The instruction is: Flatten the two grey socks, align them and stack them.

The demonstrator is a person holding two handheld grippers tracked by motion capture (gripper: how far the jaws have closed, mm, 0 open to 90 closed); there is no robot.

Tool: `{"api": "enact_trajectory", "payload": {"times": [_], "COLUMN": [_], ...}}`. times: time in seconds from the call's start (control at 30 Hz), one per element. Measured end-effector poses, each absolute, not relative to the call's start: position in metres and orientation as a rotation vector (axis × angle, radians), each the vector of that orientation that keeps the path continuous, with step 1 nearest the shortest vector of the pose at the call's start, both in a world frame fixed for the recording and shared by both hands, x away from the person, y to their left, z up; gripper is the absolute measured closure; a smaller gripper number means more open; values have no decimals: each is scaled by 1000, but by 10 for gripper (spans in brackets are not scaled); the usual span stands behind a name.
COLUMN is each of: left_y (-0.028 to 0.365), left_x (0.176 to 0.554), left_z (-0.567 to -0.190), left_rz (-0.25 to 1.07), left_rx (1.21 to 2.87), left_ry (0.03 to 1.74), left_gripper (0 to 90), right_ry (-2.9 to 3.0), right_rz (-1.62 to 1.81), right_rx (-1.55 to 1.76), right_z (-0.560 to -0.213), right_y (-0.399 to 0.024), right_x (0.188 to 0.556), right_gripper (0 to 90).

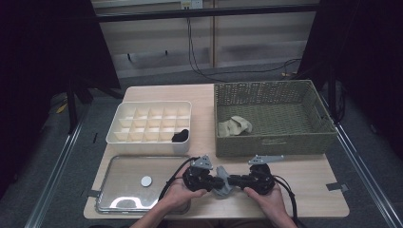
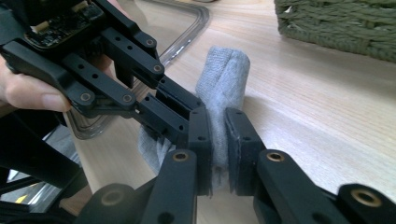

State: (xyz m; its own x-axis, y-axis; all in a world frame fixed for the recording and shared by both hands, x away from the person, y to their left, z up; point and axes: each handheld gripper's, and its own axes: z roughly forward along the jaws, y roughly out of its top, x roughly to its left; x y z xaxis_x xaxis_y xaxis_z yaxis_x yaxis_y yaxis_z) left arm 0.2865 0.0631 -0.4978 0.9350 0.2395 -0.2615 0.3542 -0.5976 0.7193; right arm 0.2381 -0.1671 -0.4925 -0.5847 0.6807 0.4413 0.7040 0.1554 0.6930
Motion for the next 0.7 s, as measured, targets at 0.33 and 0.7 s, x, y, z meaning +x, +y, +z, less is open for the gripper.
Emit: {"api": "enact_trajectory", "payload": {"times": [0.33,0.7], "left_y": [70,70], "left_x": [284,266], "left_z": [-484,-483], "left_rz": [-158,-188], "left_rx": [2164,2177], "left_ry": [452,416], "left_gripper": [594,649], "right_ry": [-2382,-2420], "right_rz": [-1455,-1449], "right_rx": [-1502,-1594], "right_z": [-489,-487], "right_y": [-182,-198], "right_x": [233,220], "right_gripper": [826,824]}}
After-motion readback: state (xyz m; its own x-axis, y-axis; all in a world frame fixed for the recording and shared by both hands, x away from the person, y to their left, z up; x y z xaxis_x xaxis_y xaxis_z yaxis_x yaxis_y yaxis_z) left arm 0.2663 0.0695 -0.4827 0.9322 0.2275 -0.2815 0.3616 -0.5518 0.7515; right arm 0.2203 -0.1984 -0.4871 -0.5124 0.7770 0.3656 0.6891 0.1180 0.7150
